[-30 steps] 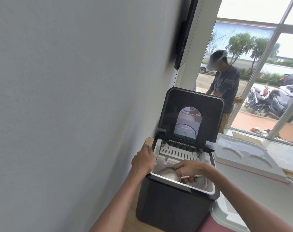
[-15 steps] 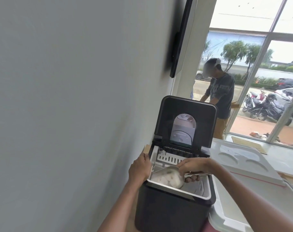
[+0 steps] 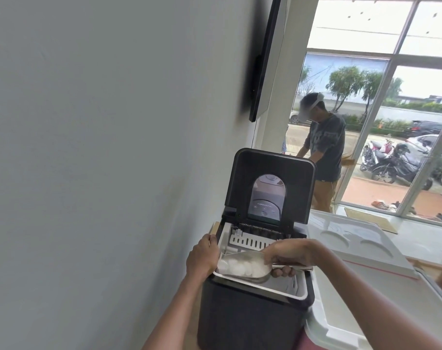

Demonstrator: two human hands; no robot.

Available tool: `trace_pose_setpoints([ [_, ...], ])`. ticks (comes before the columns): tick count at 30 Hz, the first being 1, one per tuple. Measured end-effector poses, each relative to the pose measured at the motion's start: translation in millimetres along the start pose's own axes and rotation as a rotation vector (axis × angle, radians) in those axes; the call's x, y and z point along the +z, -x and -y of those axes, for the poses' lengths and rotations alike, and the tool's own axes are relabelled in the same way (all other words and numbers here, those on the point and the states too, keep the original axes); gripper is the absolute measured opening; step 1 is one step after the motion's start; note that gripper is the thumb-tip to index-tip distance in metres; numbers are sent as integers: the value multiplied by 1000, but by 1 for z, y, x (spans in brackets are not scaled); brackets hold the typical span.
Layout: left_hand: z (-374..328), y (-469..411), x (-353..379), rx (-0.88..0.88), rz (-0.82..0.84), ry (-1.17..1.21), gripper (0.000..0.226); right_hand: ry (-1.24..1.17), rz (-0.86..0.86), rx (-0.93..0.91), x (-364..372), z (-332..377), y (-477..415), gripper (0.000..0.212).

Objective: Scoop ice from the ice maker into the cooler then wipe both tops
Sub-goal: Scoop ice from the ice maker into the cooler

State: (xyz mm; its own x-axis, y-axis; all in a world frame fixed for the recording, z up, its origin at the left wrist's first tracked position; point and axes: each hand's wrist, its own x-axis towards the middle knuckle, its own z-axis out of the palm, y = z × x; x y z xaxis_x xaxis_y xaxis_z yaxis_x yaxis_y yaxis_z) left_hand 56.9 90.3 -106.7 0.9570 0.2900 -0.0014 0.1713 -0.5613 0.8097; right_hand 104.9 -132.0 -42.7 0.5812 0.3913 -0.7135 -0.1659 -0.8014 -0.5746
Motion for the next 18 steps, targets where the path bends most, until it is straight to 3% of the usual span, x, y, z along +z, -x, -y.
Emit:
trace_pose_setpoints([
  [10, 1, 0, 2, 8, 7, -3, 40, -46, -16, -37, -7, -9, 24, 25],
  [18, 0, -6, 6, 97, -25, -207, 36, -114, -197, -30, -33, -51, 78, 47],
])
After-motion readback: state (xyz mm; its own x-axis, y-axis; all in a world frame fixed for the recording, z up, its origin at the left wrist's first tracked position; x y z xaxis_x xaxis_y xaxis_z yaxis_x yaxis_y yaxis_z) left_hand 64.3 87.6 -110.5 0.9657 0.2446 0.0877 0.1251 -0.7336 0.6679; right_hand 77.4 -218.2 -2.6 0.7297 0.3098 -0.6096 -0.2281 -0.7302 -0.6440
